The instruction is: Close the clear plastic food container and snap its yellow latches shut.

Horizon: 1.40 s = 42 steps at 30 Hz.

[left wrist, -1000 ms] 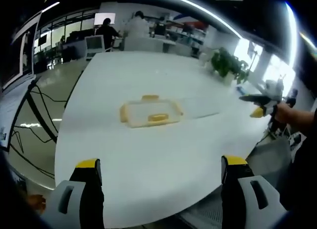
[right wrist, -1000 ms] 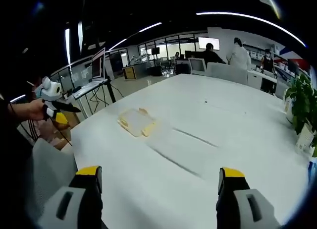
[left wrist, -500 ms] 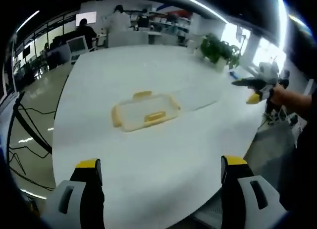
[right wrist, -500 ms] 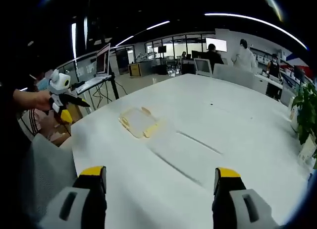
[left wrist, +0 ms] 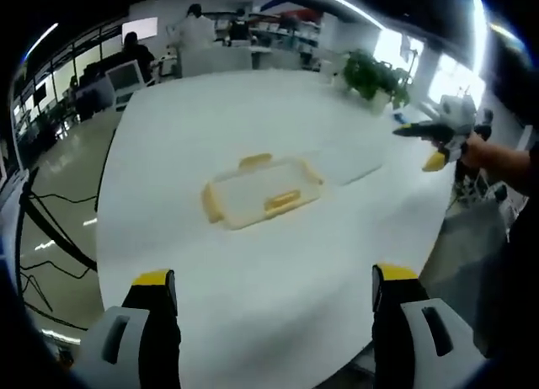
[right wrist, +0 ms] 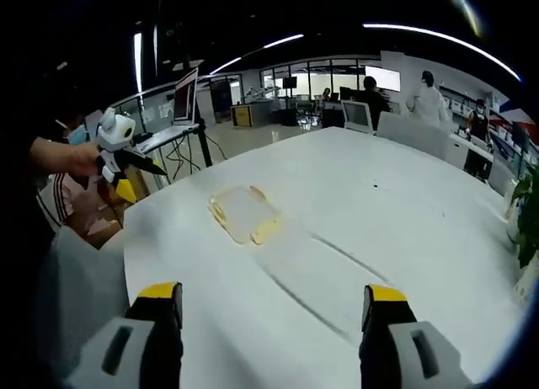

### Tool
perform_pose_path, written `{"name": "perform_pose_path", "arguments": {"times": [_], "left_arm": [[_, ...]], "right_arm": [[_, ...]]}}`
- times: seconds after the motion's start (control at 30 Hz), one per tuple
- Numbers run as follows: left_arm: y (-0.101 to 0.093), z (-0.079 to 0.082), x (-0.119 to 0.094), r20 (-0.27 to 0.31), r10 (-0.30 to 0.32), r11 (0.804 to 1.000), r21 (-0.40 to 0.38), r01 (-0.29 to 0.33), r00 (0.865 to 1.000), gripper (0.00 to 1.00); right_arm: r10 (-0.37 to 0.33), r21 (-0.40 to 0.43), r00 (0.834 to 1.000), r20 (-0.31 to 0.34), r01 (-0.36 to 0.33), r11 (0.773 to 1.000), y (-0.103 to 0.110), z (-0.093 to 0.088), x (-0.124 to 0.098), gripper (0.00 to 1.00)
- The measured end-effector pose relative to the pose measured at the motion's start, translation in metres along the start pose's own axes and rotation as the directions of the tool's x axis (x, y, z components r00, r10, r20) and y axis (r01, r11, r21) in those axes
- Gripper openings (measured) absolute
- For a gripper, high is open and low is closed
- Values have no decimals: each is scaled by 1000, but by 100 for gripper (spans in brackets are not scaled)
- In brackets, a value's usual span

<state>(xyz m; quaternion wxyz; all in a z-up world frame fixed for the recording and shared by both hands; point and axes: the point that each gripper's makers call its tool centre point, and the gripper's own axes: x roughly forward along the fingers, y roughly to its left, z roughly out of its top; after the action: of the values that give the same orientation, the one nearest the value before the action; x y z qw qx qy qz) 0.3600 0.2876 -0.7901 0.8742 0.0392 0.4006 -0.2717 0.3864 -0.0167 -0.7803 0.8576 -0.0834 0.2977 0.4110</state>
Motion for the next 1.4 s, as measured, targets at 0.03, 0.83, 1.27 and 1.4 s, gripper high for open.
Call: {"name": "perform_pose_path", "arguments": {"times": [0.03, 0.83, 1.27, 1.4], "left_arm": [[1, 1, 0, 2, 1, 1000, 2, -1, 1000, 95], [49, 13, 36, -51, -72, 988, 136, 78, 996, 97], [53, 21, 57, -95, -159, 951, 252, 179, 983, 98], [54, 21, 61, -102, -168, 947, 258, 189, 981, 97]], "right_arm": [[2, -3, 1000, -2, -2, 1000, 0, 1, 2, 88], [37, -82, 997, -61, -42, 996, -5, 43, 54, 88], [77, -146, 989, -127, -95, 985, -5, 41, 78, 88], [95, -146, 987, -130, -113, 983, -5, 43, 85, 88]]}}
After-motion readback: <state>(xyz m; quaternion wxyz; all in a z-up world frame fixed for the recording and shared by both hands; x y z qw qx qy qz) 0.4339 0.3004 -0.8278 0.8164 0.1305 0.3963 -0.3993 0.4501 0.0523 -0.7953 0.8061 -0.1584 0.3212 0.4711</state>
